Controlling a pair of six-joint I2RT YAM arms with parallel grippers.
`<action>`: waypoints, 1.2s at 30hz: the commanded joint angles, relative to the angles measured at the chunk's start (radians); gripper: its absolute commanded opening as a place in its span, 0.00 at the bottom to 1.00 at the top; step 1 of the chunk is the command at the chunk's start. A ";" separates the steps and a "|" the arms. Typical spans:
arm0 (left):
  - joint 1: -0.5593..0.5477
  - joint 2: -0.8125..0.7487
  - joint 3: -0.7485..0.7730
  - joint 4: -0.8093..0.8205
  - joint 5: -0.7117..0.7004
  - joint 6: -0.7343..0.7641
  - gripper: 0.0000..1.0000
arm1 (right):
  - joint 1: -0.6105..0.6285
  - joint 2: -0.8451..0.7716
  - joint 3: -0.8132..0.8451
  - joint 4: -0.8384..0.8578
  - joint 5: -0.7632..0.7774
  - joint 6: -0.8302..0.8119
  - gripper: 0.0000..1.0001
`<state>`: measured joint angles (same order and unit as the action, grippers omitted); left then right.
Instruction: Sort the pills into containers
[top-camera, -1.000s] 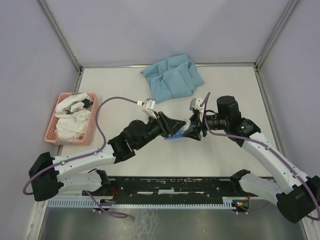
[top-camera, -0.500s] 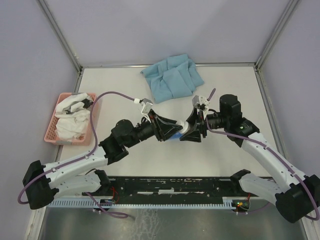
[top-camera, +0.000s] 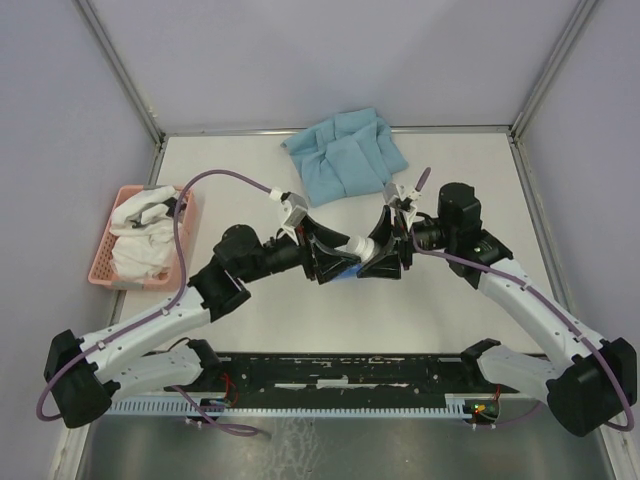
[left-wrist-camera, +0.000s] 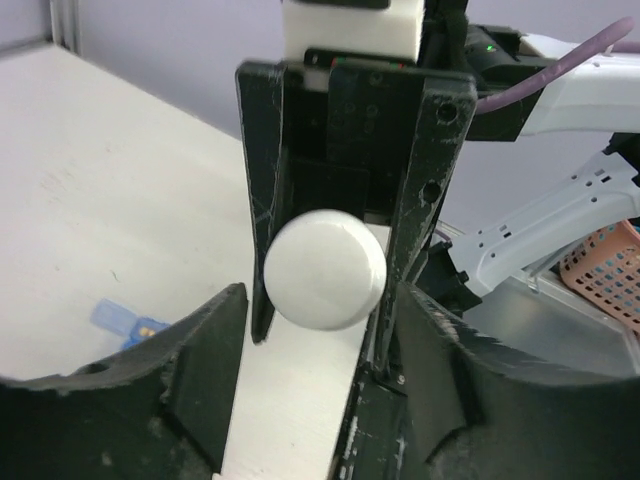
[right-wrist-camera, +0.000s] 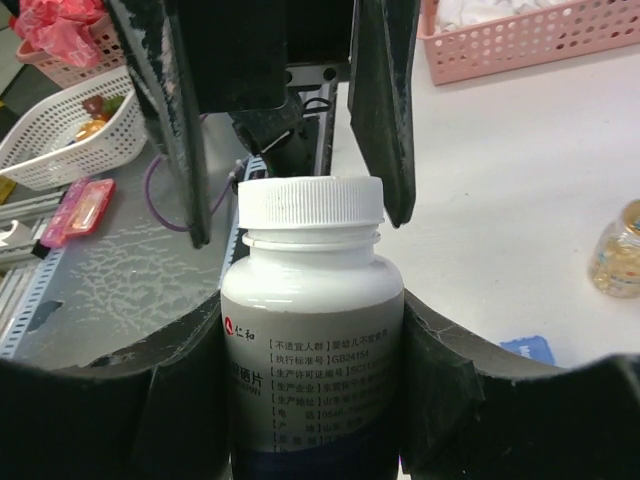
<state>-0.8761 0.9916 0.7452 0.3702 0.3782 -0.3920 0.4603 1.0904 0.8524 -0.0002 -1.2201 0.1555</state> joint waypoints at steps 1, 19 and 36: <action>0.005 -0.010 0.018 -0.054 -0.005 -0.062 0.73 | -0.014 -0.025 0.063 -0.041 0.022 -0.113 0.01; 0.002 -0.320 -0.131 -0.124 -0.364 -0.609 0.98 | -0.012 -0.103 0.117 -0.438 0.237 -0.671 0.01; -0.177 0.073 0.192 -0.354 -0.631 -0.722 0.84 | 0.024 -0.105 0.083 -0.435 0.352 -0.768 0.01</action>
<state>-1.0416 1.0424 0.8845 0.0154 -0.1932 -1.0649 0.4763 0.9890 0.9306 -0.4454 -0.8799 -0.5911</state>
